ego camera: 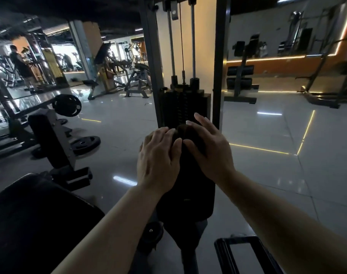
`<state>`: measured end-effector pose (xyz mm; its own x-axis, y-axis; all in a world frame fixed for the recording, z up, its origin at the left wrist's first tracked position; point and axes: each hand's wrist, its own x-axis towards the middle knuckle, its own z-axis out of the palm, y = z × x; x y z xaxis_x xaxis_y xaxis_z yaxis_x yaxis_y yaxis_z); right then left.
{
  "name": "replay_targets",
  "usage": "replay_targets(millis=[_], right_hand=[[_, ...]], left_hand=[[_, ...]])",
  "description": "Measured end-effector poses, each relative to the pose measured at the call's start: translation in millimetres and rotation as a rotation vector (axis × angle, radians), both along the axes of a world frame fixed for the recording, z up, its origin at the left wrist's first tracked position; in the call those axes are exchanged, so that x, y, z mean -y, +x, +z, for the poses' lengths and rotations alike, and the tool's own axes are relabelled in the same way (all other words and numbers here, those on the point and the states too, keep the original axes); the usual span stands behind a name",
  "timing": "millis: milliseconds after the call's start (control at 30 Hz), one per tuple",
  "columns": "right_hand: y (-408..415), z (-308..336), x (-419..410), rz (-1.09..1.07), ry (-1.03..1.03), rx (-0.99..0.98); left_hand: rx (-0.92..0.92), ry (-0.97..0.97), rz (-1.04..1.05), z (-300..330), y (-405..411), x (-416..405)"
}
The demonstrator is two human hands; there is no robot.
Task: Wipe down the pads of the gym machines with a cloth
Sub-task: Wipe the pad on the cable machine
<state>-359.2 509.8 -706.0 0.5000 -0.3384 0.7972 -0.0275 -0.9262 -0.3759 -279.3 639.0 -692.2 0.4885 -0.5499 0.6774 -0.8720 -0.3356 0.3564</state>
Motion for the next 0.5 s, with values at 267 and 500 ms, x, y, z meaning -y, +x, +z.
replay_targets(millis=[267,500], right_hand=[[2.6,-113.5,-1.7,-0.004,-0.112,0.225],[-11.1,-229.9,-10.9,-0.057,-0.033,0.021]], left_hand=[[0.079,-0.155,0.054,-12.8,2.8,10.1],[0.11,-0.241,0.034,-16.5,7.2,12.4]])
